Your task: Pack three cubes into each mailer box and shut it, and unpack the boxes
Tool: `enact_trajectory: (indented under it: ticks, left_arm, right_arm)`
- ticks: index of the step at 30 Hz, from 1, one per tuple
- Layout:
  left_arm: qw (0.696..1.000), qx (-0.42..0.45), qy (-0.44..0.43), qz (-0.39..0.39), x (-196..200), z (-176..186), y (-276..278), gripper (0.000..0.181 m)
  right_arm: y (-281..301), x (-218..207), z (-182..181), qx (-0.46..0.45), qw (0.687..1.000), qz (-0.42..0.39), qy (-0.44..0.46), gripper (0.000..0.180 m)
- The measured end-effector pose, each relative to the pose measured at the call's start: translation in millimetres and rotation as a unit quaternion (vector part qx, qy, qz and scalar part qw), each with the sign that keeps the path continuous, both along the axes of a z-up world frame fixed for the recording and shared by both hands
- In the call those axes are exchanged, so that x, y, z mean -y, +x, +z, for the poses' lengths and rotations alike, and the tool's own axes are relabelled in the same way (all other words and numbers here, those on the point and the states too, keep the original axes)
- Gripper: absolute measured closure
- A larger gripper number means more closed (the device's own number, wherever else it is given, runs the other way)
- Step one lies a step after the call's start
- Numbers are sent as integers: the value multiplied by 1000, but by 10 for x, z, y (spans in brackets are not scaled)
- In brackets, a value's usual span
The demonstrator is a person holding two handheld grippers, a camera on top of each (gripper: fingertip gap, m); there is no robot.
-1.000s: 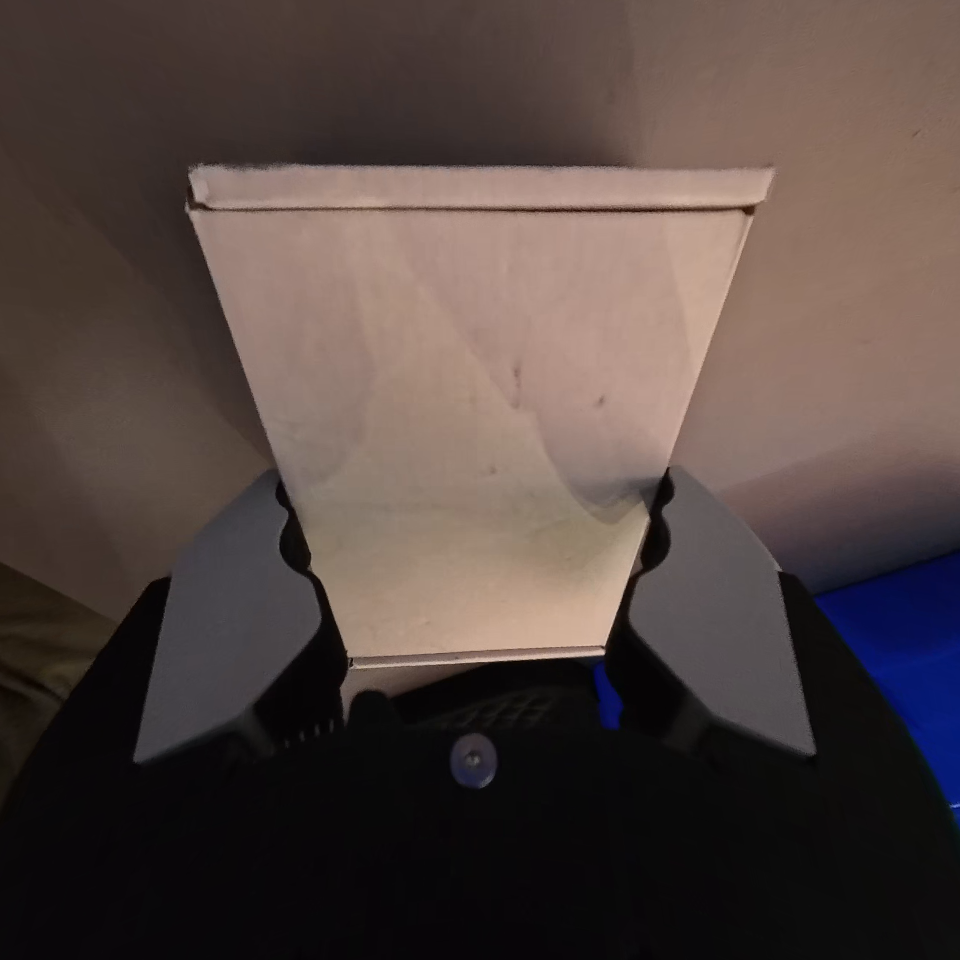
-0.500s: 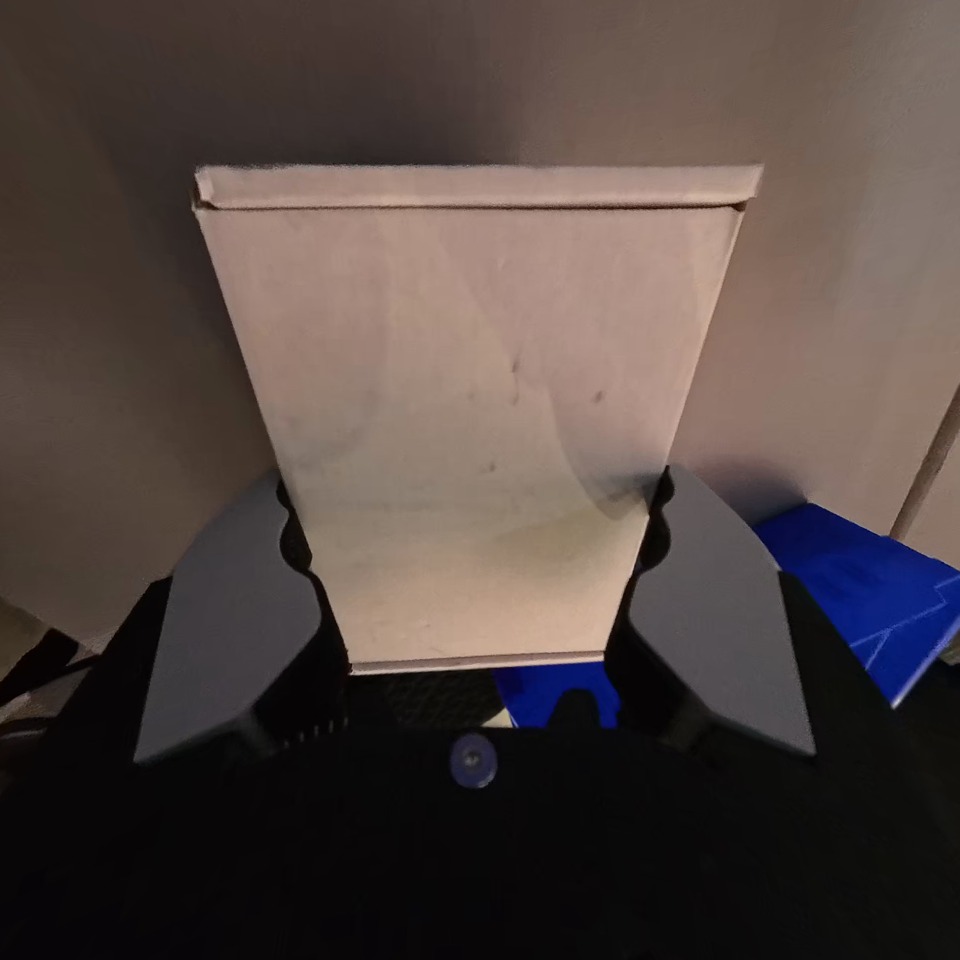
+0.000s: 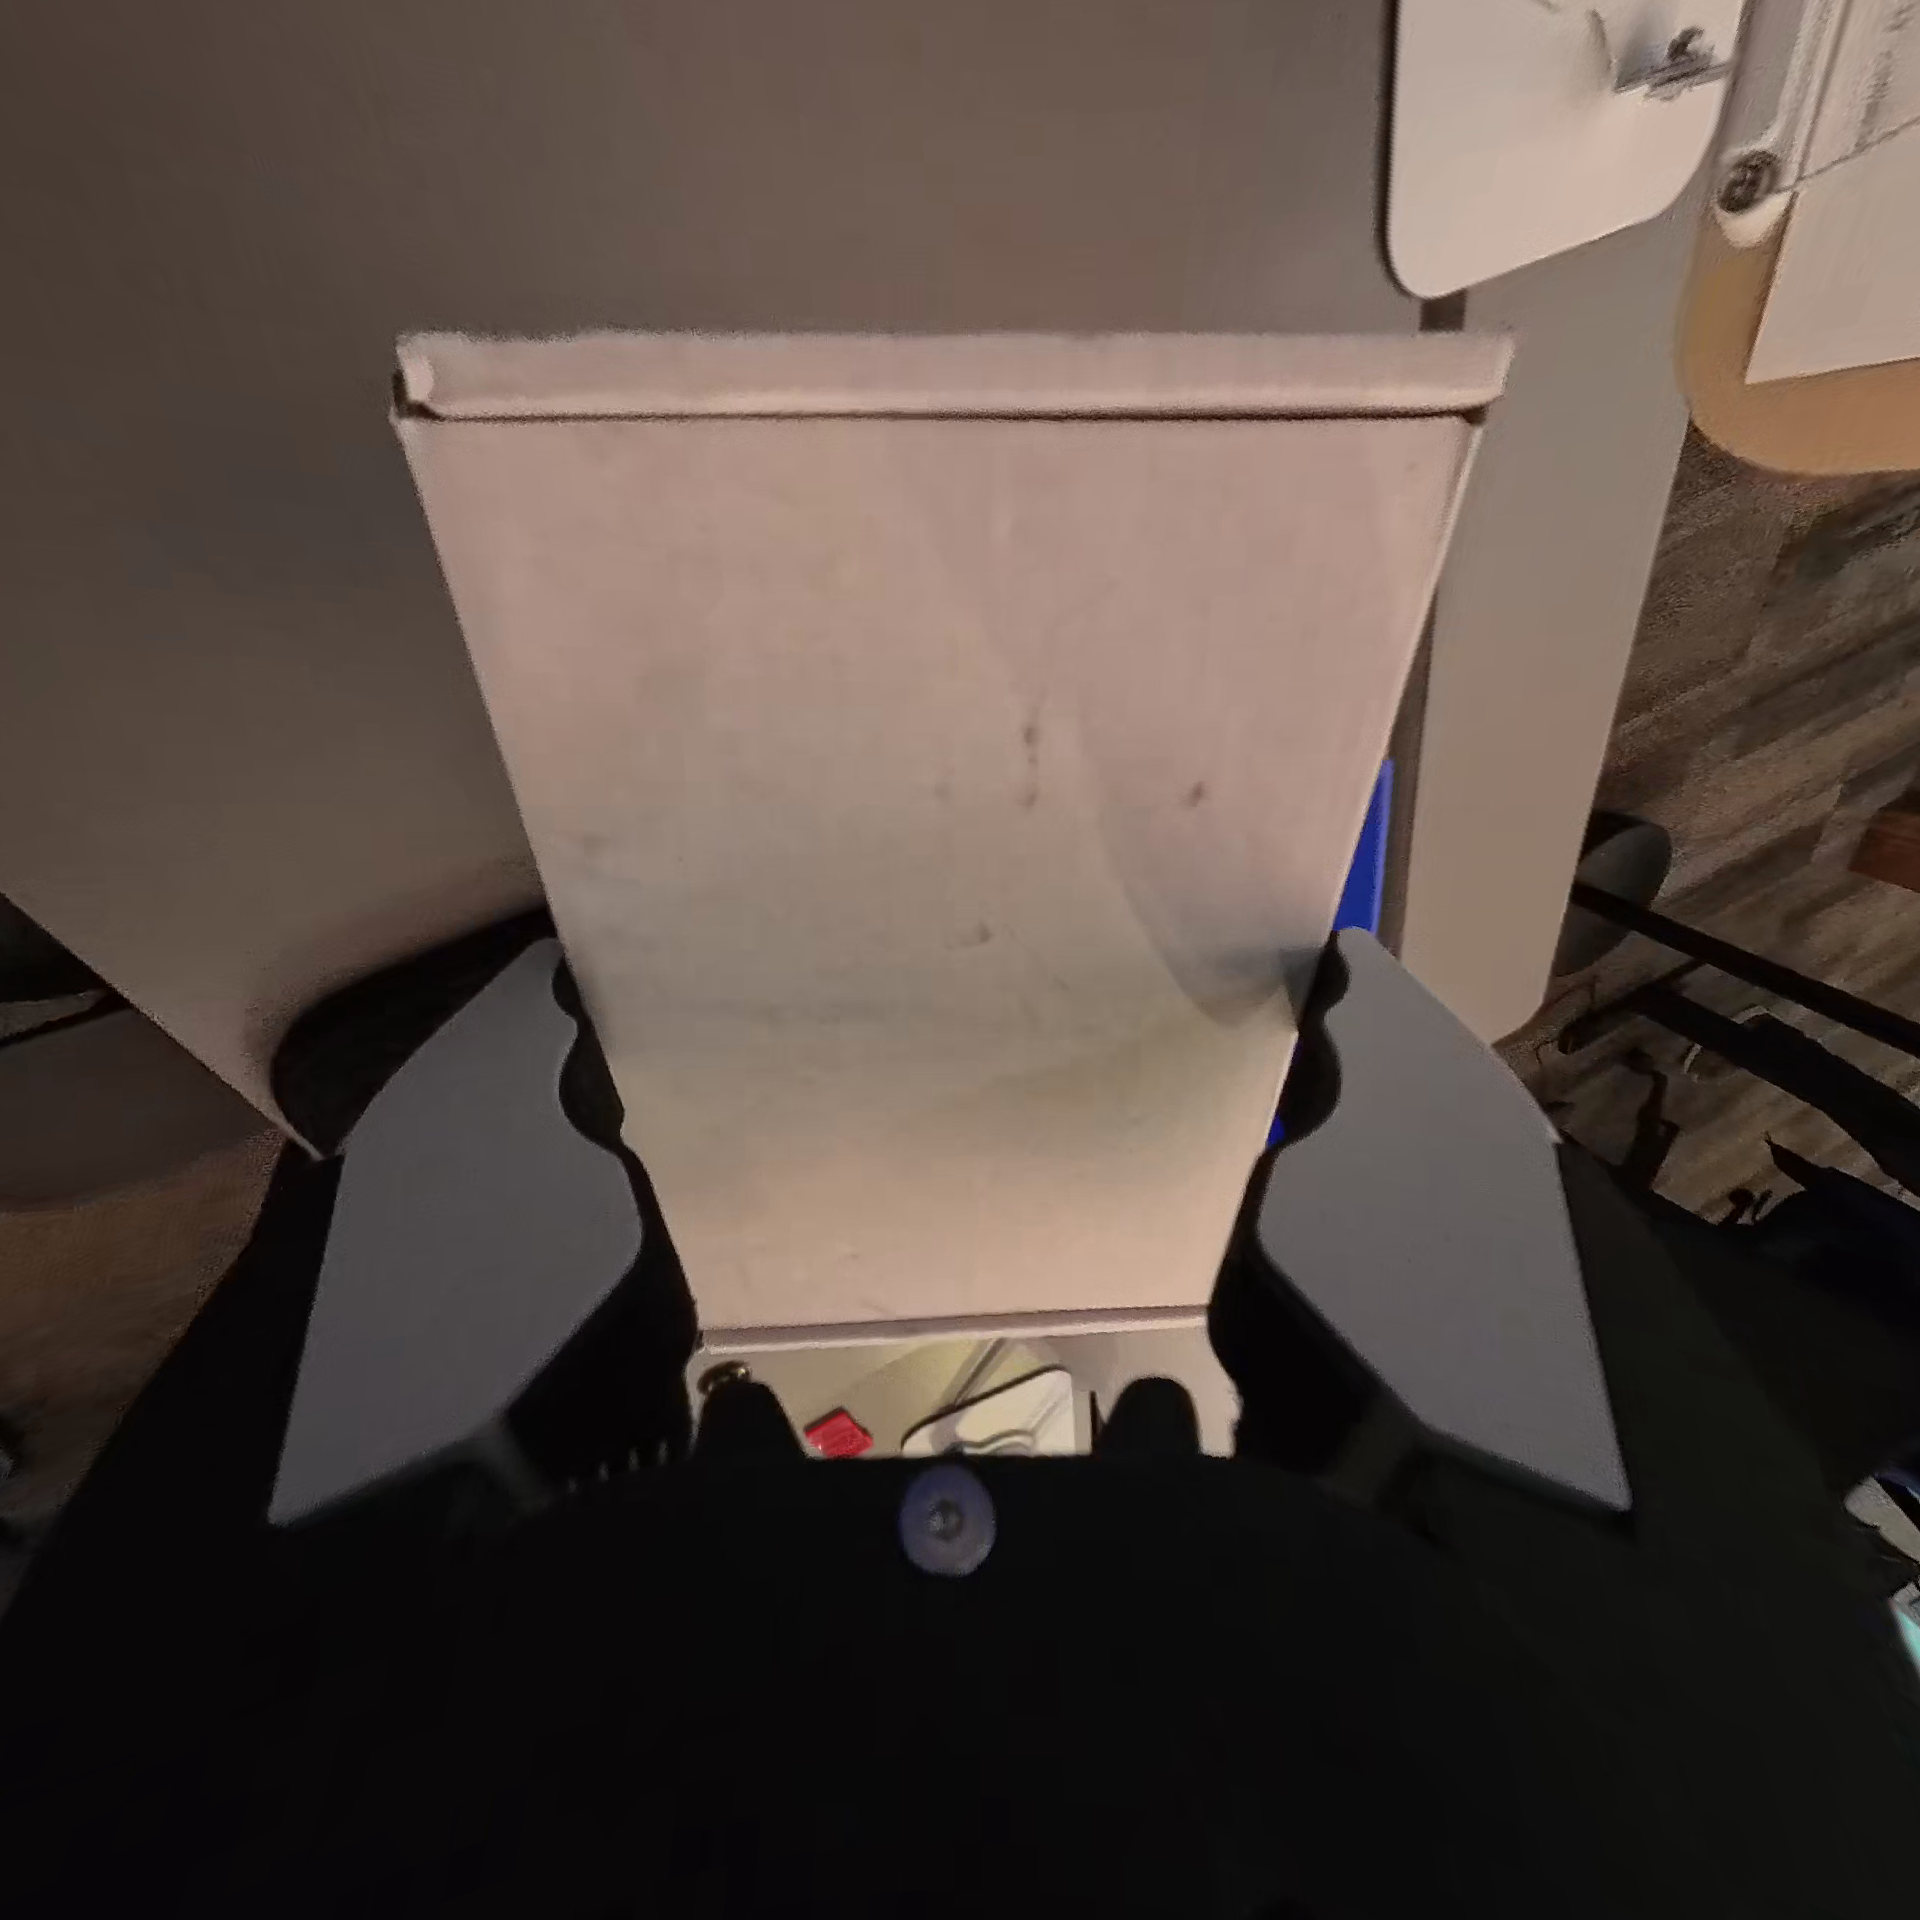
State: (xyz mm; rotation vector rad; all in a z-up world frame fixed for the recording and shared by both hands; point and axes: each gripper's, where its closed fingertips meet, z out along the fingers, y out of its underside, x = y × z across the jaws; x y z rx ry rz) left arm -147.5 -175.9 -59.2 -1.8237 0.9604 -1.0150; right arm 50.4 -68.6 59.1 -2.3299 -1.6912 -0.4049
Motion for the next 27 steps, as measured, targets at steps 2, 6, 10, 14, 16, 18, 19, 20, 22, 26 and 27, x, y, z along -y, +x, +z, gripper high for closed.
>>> enact_trajectory:
  ticks: [2, 6, 10, 14, 16, 18, 19, 20, 22, 26, 27]
  left_arm:
    - [1000, 1, -6, -9, 8, -3, 60, 157]
    - [1000, -12, -14, -23, 57, -64, 135, 157]
    - [999, -3, -21, -28, 120, -45, 144, 157]
    - [1000, 11, -21, -21, 137, 38, 115, 157]
    - [1000, 9, -14, -13, 127, 80, 91, 157]
    - [1000, -1, -4, 2, 86, 107, 49, 157]
    - [1000, -7, 0, 10, 64, 117, 25, 157]
    - [1000, -13, 1, 17, 44, 127, 1, 157]
    - [999, -19, 3, 29, 12, 161, -42, 157]
    - [999, -14, 12, 48, -10, 298, -131, 157]
    - [998, -12, 17, 55, -13, 348, -167, 157]
  right_arm:
    - [207, -53, 135, 9, 1000, -3, 8, 52]
    - [737, -100, 187, 9, 1000, -18, -1, 52]
    - [1381, -4, -157, 45, 998, -30, -41, 52]
    - [1843, 80, -680, 81, 993, -33, -77, 52]
    - [1965, 108, -941, 86, 991, -30, -98, 52]
    - [2033, 106, -1168, 87, 990, -16, -109, 52]
    - [2055, 99, -1259, 88, 990, -5, -110, 52]
    - [2065, 90, -1335, 88, 990, 6, -110, 52]
    - [2048, 73, -1461, 79, 990, 28, -112, 52]
    - [2000, 46, -1674, 72, 988, 71, -118, 52]
    - [1996, 36, -1723, 74, 987, 79, -119, 52]
